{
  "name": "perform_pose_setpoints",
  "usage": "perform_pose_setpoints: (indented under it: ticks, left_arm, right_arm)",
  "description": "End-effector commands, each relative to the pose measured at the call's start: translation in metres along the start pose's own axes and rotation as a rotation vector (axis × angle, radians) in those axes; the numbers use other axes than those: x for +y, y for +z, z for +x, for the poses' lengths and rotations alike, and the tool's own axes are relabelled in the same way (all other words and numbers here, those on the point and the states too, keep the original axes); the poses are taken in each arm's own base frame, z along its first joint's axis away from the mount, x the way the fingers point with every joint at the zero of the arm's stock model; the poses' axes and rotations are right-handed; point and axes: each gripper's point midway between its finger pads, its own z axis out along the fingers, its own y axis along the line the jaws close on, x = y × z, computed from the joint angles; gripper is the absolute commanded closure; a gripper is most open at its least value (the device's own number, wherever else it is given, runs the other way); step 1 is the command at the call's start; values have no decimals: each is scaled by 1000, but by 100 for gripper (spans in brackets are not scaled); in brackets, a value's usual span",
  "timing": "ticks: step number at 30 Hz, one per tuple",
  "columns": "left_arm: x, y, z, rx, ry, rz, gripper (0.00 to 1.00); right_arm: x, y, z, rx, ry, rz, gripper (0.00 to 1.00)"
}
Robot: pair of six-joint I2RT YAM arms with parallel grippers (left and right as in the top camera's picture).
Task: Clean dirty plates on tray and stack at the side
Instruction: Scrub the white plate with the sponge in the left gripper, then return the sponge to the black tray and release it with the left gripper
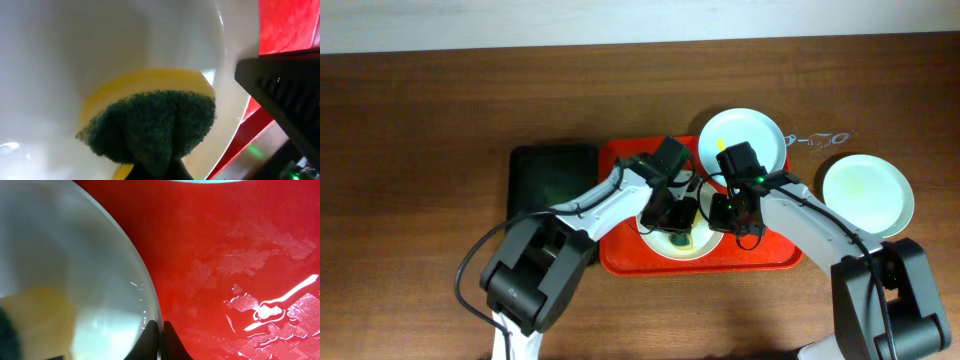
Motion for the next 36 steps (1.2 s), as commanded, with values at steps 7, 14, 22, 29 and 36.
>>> perform_pose_setpoints:
  ticks: [7, 14, 22, 29, 36]
  left_arm:
    - [32, -150, -38, -389, -9, -298, 97]
    - [135, -199, 3, -289, -218, -560, 100]
    - [189, -182, 25, -254, -294, -580, 100]
    - [207, -149, 36, -265, -293, -582, 100]
    - [225, -146, 44, -278, -299, -668, 99]
  right_arm:
    - [9, 0, -1, 4, -12, -26, 96]
    - [9, 0, -1, 5, -11, -25, 96]
    - [9, 0, -1, 4, -11, -26, 96]
    - [9, 0, -1, 4, -11, -26, 96]
    - [9, 0, -1, 4, -11, -26, 96]
